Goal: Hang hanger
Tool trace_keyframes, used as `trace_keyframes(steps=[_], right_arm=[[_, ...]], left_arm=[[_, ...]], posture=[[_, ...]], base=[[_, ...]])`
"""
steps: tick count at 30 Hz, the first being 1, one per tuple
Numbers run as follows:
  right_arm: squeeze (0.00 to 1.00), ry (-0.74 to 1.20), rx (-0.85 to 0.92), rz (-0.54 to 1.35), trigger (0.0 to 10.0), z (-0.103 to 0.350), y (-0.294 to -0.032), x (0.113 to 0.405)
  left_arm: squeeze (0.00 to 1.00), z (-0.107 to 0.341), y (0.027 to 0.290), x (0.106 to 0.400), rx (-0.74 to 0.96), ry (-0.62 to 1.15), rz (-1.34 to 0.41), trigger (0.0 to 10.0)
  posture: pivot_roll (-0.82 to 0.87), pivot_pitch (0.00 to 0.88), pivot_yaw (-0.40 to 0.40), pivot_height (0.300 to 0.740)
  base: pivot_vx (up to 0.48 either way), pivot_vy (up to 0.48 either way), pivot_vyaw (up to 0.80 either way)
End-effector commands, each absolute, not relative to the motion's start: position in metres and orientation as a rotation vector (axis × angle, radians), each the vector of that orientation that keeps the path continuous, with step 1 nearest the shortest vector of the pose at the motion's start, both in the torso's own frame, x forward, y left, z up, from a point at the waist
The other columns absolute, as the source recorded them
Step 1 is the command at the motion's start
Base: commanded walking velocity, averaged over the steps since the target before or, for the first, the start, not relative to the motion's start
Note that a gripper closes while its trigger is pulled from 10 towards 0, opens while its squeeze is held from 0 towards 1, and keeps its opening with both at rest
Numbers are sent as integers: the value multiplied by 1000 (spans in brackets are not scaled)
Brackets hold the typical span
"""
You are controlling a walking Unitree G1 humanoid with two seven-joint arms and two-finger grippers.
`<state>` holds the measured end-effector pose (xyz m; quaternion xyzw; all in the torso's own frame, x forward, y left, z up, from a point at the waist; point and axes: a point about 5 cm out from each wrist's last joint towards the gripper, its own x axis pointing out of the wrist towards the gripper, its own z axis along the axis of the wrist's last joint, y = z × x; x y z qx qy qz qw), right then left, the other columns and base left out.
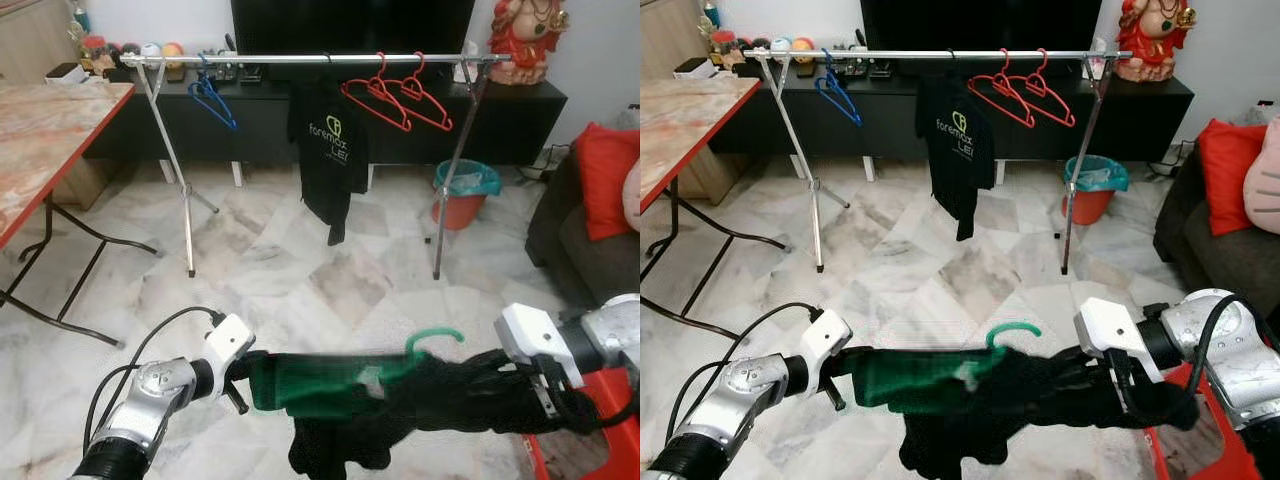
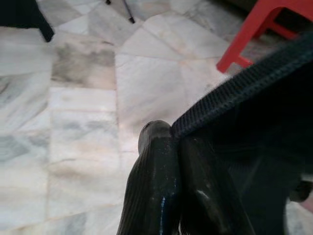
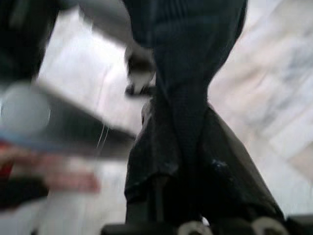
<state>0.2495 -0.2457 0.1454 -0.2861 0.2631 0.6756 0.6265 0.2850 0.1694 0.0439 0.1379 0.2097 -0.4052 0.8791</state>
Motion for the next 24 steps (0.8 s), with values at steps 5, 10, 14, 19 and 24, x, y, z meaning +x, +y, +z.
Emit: trace_keyframes(steps=[5, 10, 14, 19, 24], right_arm=[[0, 735, -843, 1480, 10000, 136, -260, 254], [0, 598, -836, 1362, 10000, 138, -252, 272], [0, 563, -816, 1346, 10000, 140, -251, 274], [0, 502, -719, 1377, 10000, 146, -244, 273], [0, 568, -819, 1325, 10000, 137, -253, 276]], left_arm=[[0, 43, 179, 289, 333, 449, -802, 10000], [0, 41, 180, 287, 343, 458, -805, 10000], [0, 40, 179, 286, 344, 462, -811, 10000], [0, 37, 177, 285, 353, 467, -830, 10000], [0, 36, 177, 284, 359, 474, -838, 10000]], posture=[[-4, 0, 24, 740], [-2, 0, 22, 740], [-2, 0, 21, 740], [-6, 0, 20, 740], [-6, 0, 21, 740]], base=[[0, 0, 0], [0, 0, 0], [0, 0, 0], [0, 0, 0], [0, 0, 0]])
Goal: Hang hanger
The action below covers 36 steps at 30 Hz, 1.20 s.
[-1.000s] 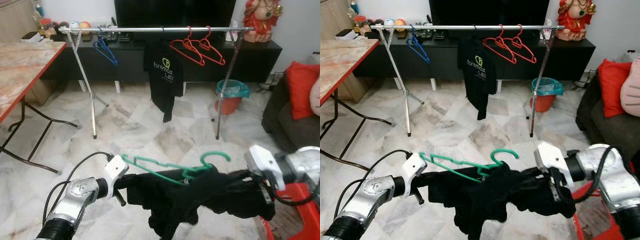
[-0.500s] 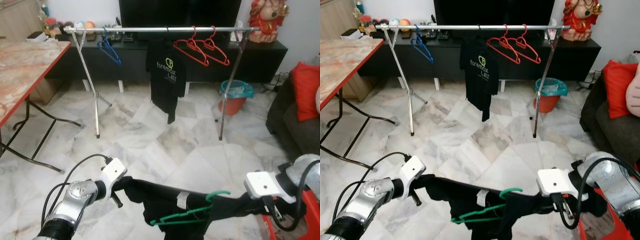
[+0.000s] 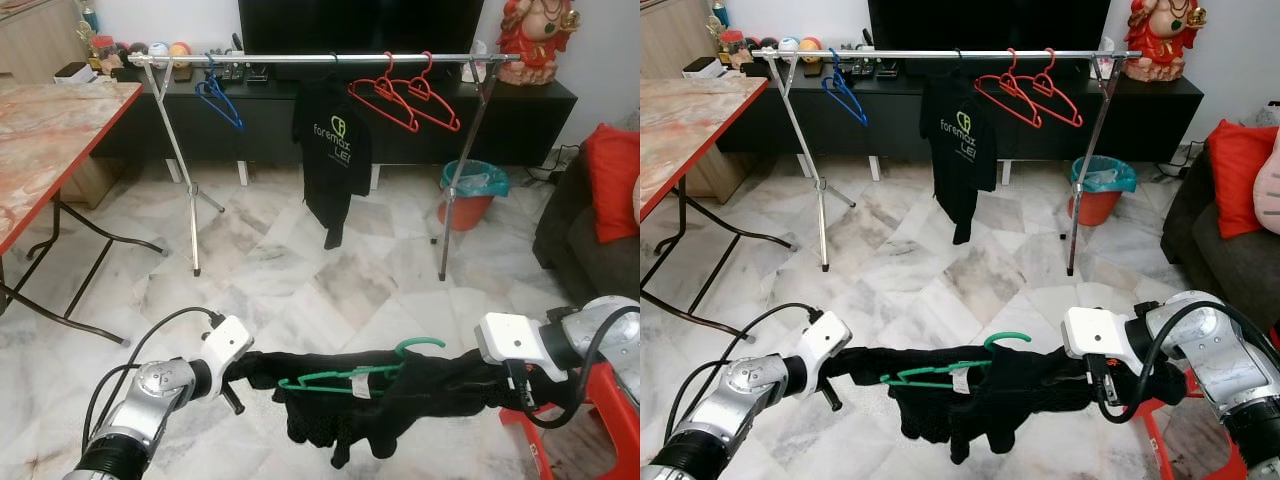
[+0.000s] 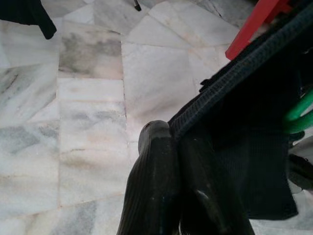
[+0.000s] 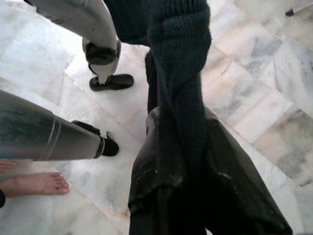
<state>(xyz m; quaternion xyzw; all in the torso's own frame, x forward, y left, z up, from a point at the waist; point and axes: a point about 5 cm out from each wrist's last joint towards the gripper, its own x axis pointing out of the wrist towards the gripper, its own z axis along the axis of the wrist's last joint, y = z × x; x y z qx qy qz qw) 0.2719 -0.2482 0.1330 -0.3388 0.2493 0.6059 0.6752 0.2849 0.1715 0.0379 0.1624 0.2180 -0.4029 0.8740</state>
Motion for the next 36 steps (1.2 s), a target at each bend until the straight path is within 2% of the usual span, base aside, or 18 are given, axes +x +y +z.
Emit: trace_keyframes(steps=[1, 5, 20, 24, 30, 36], right_arm=[[0, 568, -819, 1325, 10000, 137, -253, 276], [0, 662, -926, 1297, 10000, 125, -260, 275], [0, 575, -960, 1169, 10000, 105, -236, 290], [0, 576, -936, 1205, 10000, 97, -223, 286], [0, 579, -924, 1127, 10000, 77, -203, 291], [0, 658, -987, 1075, 10000, 55, -203, 285]], left_arm=[[0, 36, 177, 284, 359, 474, -838, 10000], [0, 36, 179, 284, 363, 481, -842, 10000], [0, 46, 176, 289, 345, 473, -864, 10000], [0, 63, 172, 298, 292, 420, -866, 10000], [0, 99, 153, 310, 216, 286, -926, 10000], [0, 118, 147, 313, 196, 227, -953, 10000]], posture=[[-6, 0, 21, 740], [-3, 0, 21, 740], [-1, 0, 21, 740], [2, 0, 19, 740], [7, 0, 13, 740], [8, 0, 10, 740]], base=[[0, 0, 0], [0, 0, 0], [0, 0, 0], [0, 0, 0], [0, 0, 0], [0, 0, 0]])
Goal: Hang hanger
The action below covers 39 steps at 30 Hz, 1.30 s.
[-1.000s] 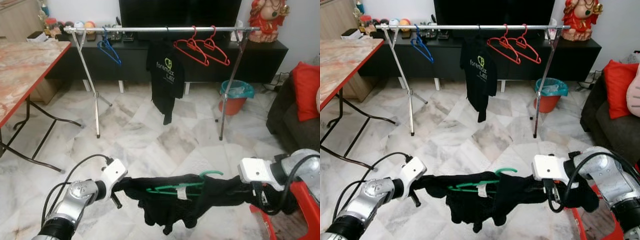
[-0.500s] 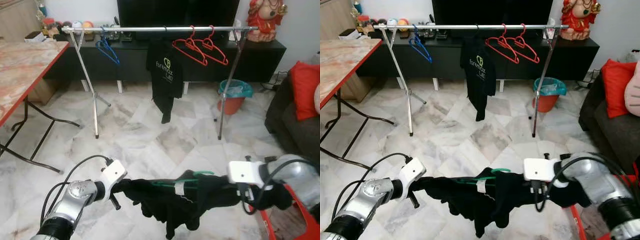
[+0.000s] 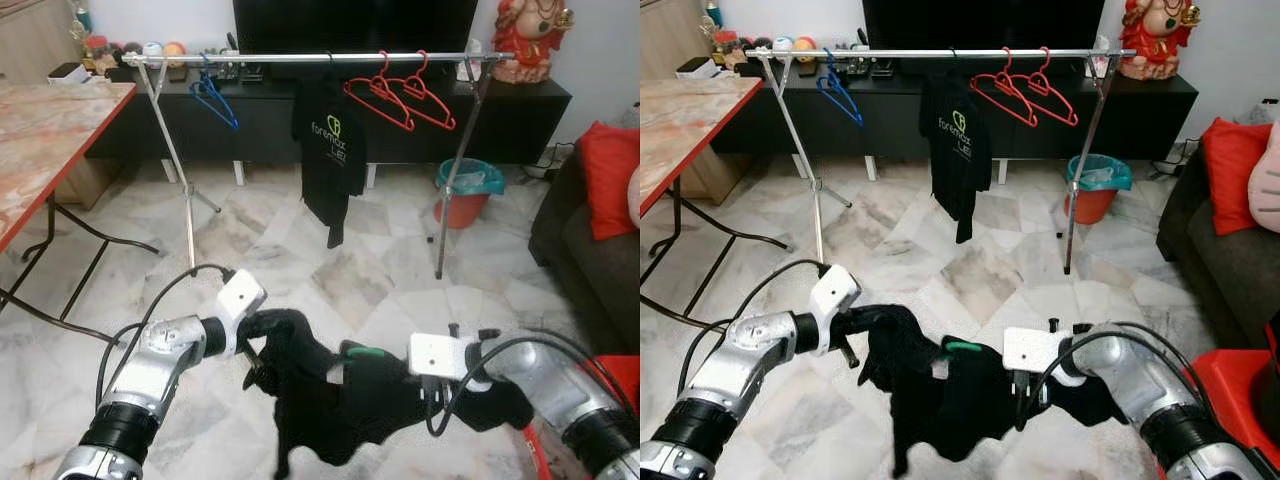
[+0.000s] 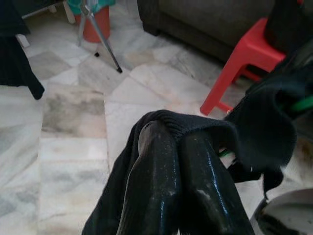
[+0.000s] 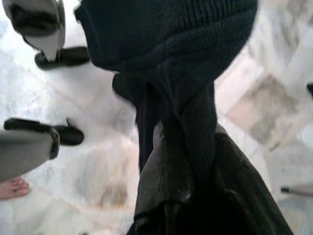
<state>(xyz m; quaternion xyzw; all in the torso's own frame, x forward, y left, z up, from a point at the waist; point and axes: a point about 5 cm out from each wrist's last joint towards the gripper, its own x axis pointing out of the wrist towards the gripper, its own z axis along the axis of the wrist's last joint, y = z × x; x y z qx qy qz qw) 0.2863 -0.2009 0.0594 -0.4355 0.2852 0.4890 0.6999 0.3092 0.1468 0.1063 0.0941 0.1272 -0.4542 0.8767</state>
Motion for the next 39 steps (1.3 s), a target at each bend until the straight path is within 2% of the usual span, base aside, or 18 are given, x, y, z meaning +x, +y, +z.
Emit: trace_keyframes(steps=[1, 3, 5, 9, 12, 14, 20, 25, 30, 32, 33, 34, 35, 36, 39], right_arm=[[0, 670, -997, 1018, 10000, 51, -205, 286], [0, 673, -1011, 945, 10000, 49, -207, 290], [0, 635, -934, 765, 10000, 51, -207, 303], [0, 562, -804, 658, 10000, 57, -200, 312], [0, 519, -724, 628, 10000, 59, -192, 316], [0, 448, -584, 587, 10000, 65, -180, 322], [0, 436, -492, 524, 10000, 63, -169, 328], [0, 362, -371, 561, 10000, 72, -153, 332], [0, 318, -361, 523, 10000, 77, -153, 337], [0, 302, -321, 522, 10000, 79, -151, 338], [0, 297, -312, 526, 10000, 80, -150, 338], [0, 282, -298, 535, 10000, 82, -148, 338], [0, 272, -293, 534, 10000, 84, -148, 338], [0, 259, -279, 532, 10000, 86, -147, 340], [0, 247, -271, 530, 10000, 88, -147, 341]], left_arm=[[0, 120, 146, 311, 191, 228, -966, 10000], [0, 121, 145, 310, 191, 233, -976, 10000], [0, 117, 145, 306, 201, 258, -990, 10000], [0, 114, 145, 303, 202, 277, -997, 10000], [0, 114, 143, 301, 204, 287, -1008, 10000], [0, 113, 140, 299, 202, 292, -1020, 10000], [0, 112, 137, 298, 214, 302, -1035, 10000], [0, 106, 137, 295, 235, 326, -1033, 10000], [0, 89, 138, 283, 280, 413, -1086, 10000], [0, 78, 142, 281, 334, 451, -1048, 10000], [43, 75, 143, 282, 337, 457, -1034, 10000], [255, 72, 146, 282, 354, 466, -1019, 10000], [973, 70, 148, 282, 364, 469, -1005, 10000], [1000, 68, 149, 283, 373, 471, -992, 10000], [1000, 67, 148, 282, 378, 475, -999, 10000]], posture=[[8, 0, 11, 740], [7, 0, 10, 740], [8, 0, 10, 740], [6, 0, 10, 740], [10, 0, 6, 740], [13, 0, 4, 740], [17, 0, 2, 740], [21, 0, -1, 740], [21, 0, -1, 740], [20, 0, 1, 740], [20, 0, 1, 740], [20, 0, 1, 740], [20, 0, 1, 740], [20, 0, 1, 740], [20, 0, 1, 740]], base=[[0, 0, 0], [0, 0, 0], [0, 0, 0], [0, 0, 0], [0, 0, 0], [0, 0, 0], [0, 0, 0], [0, 0, 0], [0, 0, 0], [0, 0, 0], [0, 0, 0], [0, 0, 0], [0, 0, 0], [0, 0, 0], [0, 0, 0]])
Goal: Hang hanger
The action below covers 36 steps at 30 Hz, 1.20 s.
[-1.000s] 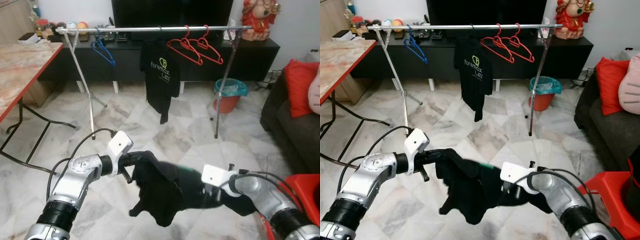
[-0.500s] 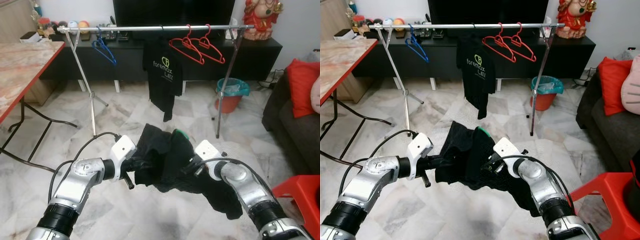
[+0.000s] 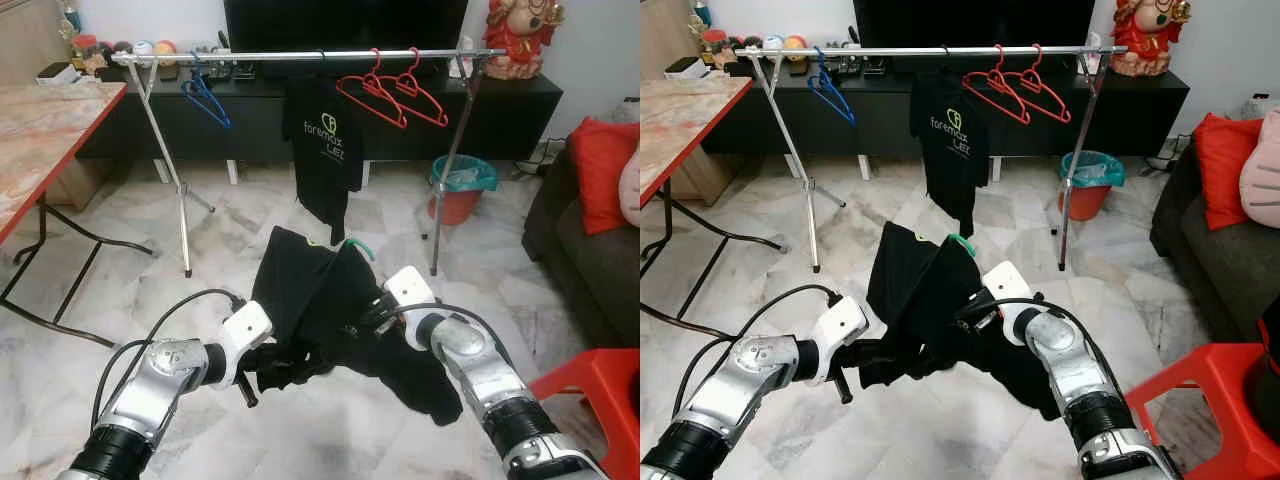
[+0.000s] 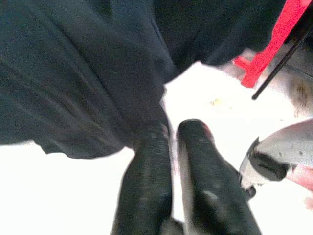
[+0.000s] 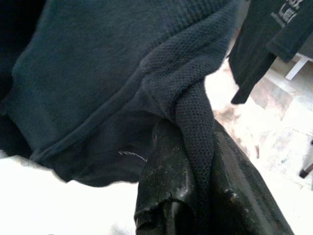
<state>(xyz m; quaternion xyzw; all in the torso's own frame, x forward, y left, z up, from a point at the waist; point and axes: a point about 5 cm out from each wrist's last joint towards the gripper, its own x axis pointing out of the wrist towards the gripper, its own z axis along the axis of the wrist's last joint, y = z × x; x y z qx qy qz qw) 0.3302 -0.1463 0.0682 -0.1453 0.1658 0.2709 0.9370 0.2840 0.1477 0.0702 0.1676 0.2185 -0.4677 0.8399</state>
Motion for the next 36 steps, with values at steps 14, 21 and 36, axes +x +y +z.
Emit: trace_keyframes(steps=[14, 21, 36], right_arm=[[0, 226, -308, 652, 10000, 89, -156, 333], [0, 289, -386, 869, 10000, 82, -177, 310], [0, 372, -423, 1121, 10000, 89, -194, 291]], left_arm=[[1000, 92, 170, 306, 408, 329, -805, 10000], [1000, 129, 191, 323, 446, 194, -694, 10000], [1000, 151, 163, 289, 257, 195, -1148, 10000]], posture=[[24, 0, 9, 740], [25, 0, 5, 740], [18, 0, 9, 740]], base=[[0, 0, 0], [0, 0, 0], [0, 0, 0]])
